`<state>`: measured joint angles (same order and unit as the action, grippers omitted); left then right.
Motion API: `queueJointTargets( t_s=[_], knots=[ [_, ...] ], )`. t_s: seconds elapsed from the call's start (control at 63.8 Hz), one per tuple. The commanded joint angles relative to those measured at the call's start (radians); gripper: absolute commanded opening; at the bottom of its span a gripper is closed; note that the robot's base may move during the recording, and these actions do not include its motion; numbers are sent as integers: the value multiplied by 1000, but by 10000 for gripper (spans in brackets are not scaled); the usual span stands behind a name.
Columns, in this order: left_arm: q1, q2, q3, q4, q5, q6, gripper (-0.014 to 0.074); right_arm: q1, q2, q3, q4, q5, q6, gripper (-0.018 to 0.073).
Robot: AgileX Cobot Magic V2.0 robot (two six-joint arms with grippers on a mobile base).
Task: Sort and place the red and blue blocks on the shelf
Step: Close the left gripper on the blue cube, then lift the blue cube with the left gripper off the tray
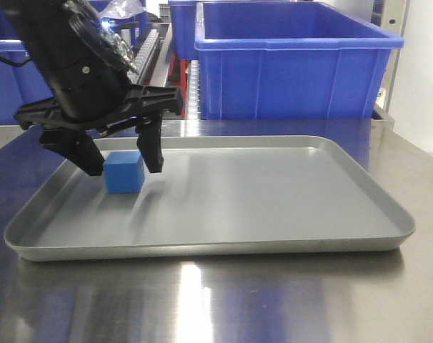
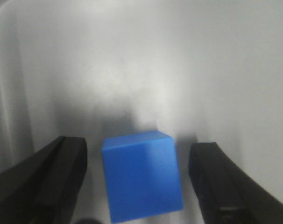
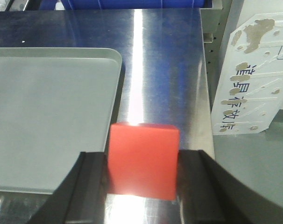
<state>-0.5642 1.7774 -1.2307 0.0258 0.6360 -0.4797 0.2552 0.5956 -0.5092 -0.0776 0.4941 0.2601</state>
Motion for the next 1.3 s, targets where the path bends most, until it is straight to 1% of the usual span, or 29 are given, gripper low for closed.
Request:
queueJointTargets(
  t_s=[0.0, 0.298, 0.407, 0.564, 0.799, 1.002, 1.159, 1.284],
  knots=[
    [-7, -31, -29, 3, -32, -10, 511, -5, -1, -28, -10, -72, 0, 50],
    [-7, -13, -29, -5, -27, -10, 510, -5, -1, -28, -10, -72, 0, 50],
    [-7, -13, -29, -5, -27, -10, 470, -5, -1, -28, -10, -72, 0, 50],
    [-7, -13, -29, -5, -27, -10, 357, -5, -1, -28, -10, -72, 0, 50],
    [-7, -16, -29, -5, -19, -10, 118, -5, -1, -28, -10, -72, 0, 50],
    [-7, -48, -29, 6, -19, -10, 125, -5, -1, -28, -10, -72, 0, 50],
    [-5, -91, -29, 46, -19, -10, 125, -5, -1, -28, -10, -72, 0, 50],
    [17, -139, -29, 58, -17, -10, 125, -5, -1, -28, -10, -72, 0, 50]
  ],
)
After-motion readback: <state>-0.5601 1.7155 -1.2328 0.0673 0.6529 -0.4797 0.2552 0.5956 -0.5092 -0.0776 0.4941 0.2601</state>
